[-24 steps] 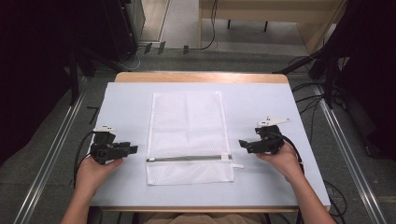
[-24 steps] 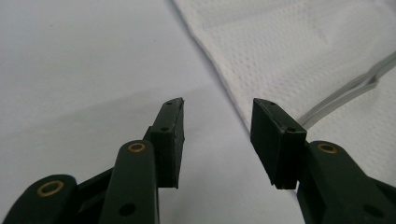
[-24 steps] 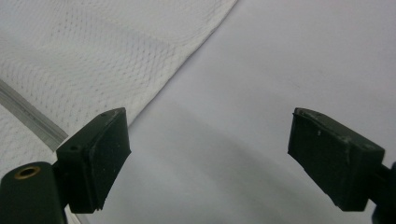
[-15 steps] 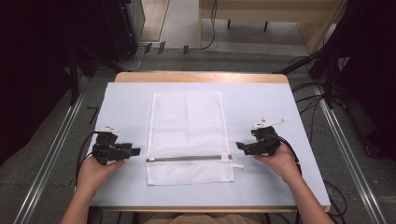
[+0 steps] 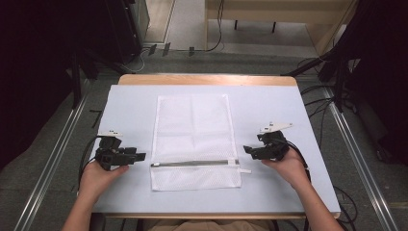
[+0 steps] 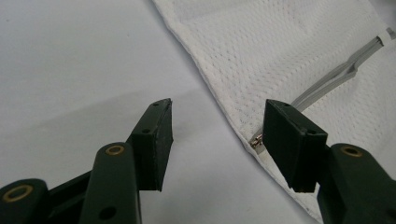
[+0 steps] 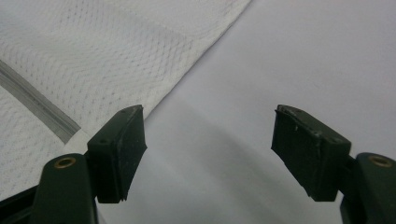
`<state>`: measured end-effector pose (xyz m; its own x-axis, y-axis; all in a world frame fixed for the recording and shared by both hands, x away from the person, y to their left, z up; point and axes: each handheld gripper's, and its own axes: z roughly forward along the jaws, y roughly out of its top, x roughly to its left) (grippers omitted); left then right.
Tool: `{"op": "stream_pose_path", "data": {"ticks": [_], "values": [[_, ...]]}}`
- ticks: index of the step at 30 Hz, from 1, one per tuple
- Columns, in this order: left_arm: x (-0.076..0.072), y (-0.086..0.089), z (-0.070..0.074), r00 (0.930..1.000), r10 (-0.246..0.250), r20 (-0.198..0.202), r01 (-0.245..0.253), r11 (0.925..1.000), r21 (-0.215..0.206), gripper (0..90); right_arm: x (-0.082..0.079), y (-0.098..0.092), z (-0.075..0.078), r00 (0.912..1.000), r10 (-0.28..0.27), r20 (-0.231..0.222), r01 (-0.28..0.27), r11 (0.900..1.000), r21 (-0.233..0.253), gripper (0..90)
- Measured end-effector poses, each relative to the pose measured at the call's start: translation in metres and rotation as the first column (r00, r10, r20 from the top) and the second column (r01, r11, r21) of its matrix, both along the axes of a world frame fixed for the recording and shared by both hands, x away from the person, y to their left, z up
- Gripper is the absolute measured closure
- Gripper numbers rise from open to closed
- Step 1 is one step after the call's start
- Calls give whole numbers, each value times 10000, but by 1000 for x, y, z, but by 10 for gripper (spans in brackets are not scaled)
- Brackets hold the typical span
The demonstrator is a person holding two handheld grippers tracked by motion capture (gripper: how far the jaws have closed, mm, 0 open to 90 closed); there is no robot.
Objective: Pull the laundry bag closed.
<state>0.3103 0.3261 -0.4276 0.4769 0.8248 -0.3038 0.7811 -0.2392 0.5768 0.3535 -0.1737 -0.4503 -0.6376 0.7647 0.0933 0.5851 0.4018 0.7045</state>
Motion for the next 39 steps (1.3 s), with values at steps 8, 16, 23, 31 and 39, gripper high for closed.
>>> {"op": "stream_pose_path", "data": {"ticks": [8, 16, 23, 31, 39], "values": [[2, -1, 1, 9999, -88, 71, 88, 10000, -21, 421, -3, -2, 0, 9999, -145, -85, 145, 9999, -62, 299], [5, -1, 2, 9999, -112, 103, 114, 9998, -137, 414, -3, -4, 0, 9999, -9, -124, 9, 10000, 57, 311], [11, -4, 2, 9999, -80, 121, 83, 9995, -296, 404, -6, -4, -1, 9996, 33, -280, -28, 9998, 188, 328], [8, -2, 2, 9994, -330, 132, 334, 9990, -293, 407, -14, 8, 10, 9989, 434, -155, -431, 9988, 224, 422], [5, 1, 5, 9996, -176, 199, 183, 9992, -348, 405, -17, 23, 20, 9970, 713, 315, -725, 9966, 390, 455]]}}
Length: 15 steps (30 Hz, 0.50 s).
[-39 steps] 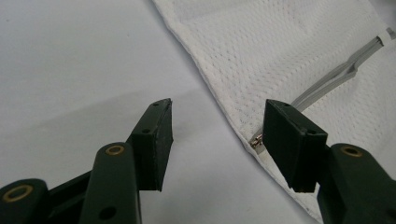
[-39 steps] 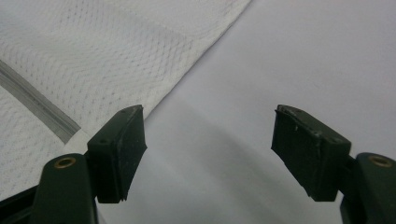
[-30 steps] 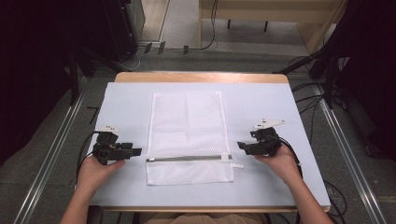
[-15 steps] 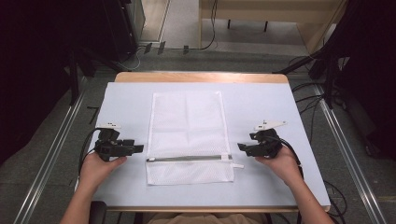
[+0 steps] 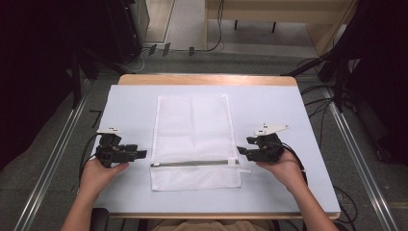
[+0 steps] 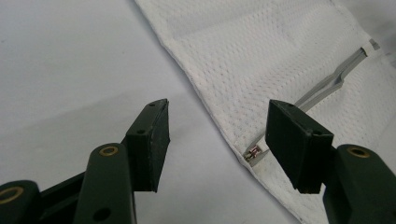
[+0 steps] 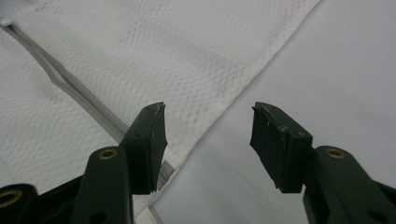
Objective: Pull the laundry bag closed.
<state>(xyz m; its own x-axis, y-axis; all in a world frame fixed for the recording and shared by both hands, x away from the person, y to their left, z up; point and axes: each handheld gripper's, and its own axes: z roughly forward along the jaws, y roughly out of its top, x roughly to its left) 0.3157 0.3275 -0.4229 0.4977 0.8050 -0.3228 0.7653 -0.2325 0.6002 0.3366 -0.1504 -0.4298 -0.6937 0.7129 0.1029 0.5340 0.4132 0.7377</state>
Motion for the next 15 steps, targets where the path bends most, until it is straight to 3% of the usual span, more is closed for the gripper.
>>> {"op": "stream_pose_path", "data": {"ticks": [15], "values": [[-6, -5, 0, 9997, -220, -120, 221, 9998, 33, 404, -1, 35, 23, 9949, 574, -834, -559, 9982, 212, 535]]}}
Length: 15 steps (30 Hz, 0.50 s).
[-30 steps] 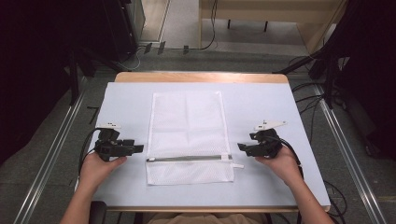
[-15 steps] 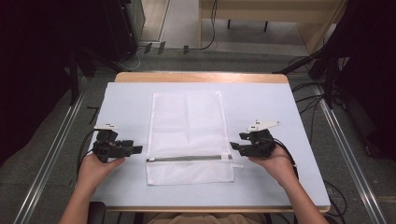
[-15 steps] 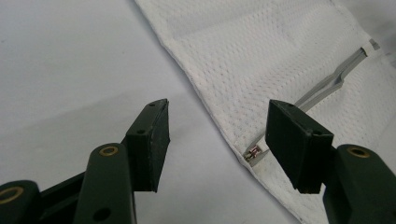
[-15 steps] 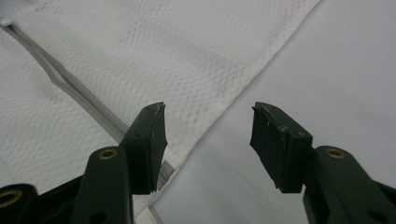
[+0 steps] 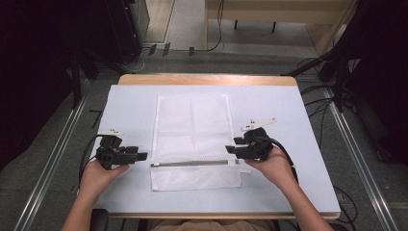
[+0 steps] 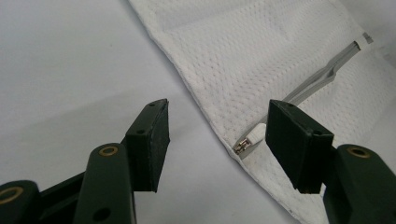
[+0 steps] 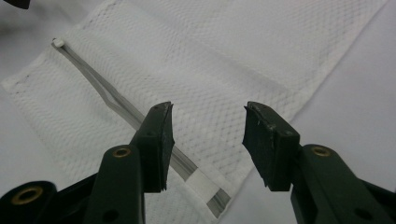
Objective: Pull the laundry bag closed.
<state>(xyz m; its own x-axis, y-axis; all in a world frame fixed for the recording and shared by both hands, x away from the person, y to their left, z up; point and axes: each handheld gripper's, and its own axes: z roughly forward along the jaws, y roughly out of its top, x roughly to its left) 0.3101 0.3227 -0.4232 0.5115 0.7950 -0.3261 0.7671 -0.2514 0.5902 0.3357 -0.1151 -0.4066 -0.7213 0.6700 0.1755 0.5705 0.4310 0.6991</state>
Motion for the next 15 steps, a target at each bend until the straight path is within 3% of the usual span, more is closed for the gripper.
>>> {"op": "stream_pose_path", "data": {"ticks": [2, 15], "values": [[0, 0, 0, 10000, 7, 29, -7, 10000, -28, 404, 0, 8, 2, 9993, 285, 254, -285, 9996, 17, 536], [1, 1, -2, 10000, 14, 24, -14, 10000, -16, 404, 7, 46, 10, 9937, 1081, 283, -1080, 9941, -50, 532]]}}
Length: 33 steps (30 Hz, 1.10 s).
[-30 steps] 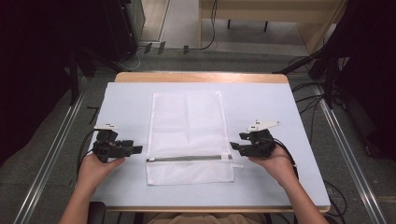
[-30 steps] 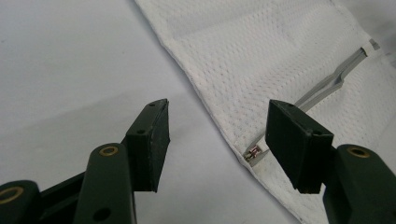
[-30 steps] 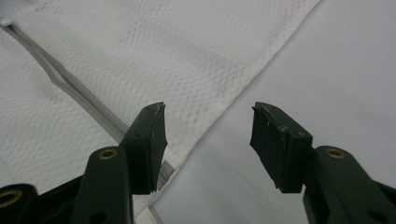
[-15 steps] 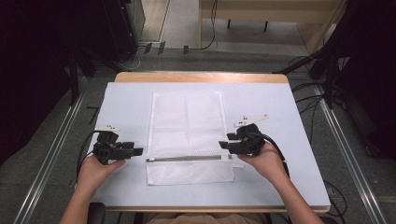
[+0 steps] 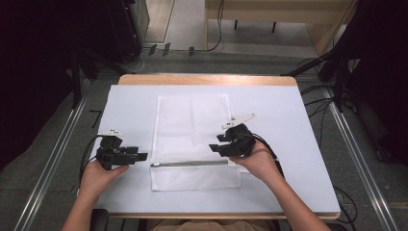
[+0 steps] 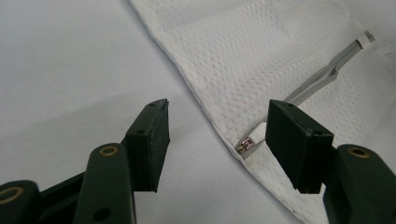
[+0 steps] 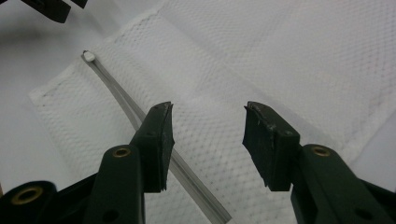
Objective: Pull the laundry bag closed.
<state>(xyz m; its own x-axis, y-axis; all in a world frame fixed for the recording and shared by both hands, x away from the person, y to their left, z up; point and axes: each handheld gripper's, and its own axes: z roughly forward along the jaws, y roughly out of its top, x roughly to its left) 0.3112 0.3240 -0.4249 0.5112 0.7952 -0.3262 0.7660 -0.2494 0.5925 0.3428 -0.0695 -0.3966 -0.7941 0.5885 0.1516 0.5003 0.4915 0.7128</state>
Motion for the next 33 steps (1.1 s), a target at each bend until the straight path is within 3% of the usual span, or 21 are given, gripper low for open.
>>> {"op": "stream_pose_path", "data": {"ticks": [9, 16, 33], "values": [[1, 2, -1, 10000, 48, 31, -47, 10000, -55, 401, -3, 30, -8, 9970, 767, -31, -767, 9970, -29, 528], [1, 4, -1, 10000, 86, 33, -86, 10000, 19, 400, -2, 46, -9, 9947, 1028, -18, -1028, 9947, -46, 547], [-2, 11, 0, 9996, 294, 52, -294, 9995, 140, 400, 2, 91, -15, 9875, 1506, -474, -1507, 9886, 15, 606]]}}
